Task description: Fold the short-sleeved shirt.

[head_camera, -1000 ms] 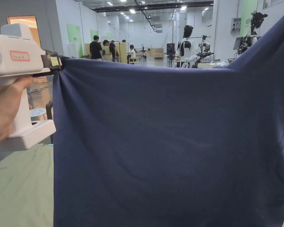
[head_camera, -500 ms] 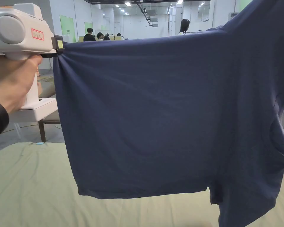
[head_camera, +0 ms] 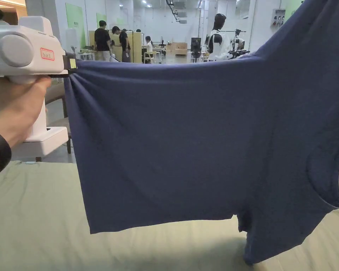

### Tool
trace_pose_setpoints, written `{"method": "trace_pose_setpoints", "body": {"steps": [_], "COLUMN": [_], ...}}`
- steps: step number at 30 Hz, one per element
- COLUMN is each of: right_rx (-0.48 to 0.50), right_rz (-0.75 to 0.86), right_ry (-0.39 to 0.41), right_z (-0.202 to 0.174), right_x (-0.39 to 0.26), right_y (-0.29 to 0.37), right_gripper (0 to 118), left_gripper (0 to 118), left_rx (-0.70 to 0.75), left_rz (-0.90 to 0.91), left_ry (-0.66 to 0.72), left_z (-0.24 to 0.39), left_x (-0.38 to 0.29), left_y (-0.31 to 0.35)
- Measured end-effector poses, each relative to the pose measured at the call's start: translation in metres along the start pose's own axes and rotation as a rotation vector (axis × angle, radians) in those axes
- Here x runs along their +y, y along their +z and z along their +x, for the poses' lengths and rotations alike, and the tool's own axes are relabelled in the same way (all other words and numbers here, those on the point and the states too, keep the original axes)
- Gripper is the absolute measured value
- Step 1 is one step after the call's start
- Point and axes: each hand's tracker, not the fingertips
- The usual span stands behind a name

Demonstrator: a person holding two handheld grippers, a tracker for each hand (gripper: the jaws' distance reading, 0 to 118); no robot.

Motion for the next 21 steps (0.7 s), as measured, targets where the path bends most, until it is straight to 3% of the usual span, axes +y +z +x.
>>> {"method": "trace_pose_setpoints", "body": {"steps": [3,11,21], "right_rx": [0.052,0.104,0.168], "right_rz": [-0.043,-0.169,-0.222], "right_ry": [-0.035,-0.035,-0.121], "right_z": [-0.007,-0.011,0.042], "right_x": [-0.034,-0.106,-0.151], "right_y": [0.004,0.028,0.134], "right_gripper": [0,0,0], "left_gripper": [0,0,0], "left_rx": [0.047,0.02,-0.06], "left_rz": [-0.014,-0.172,-0.218], "left_ry": [-0.063,-0.032,0.063], "left_z": [0.0,-0.007,-0.019], "left_x": [-0.036,-0.125,-0.183], "left_y": [-0.001,0.022,0.127]}}
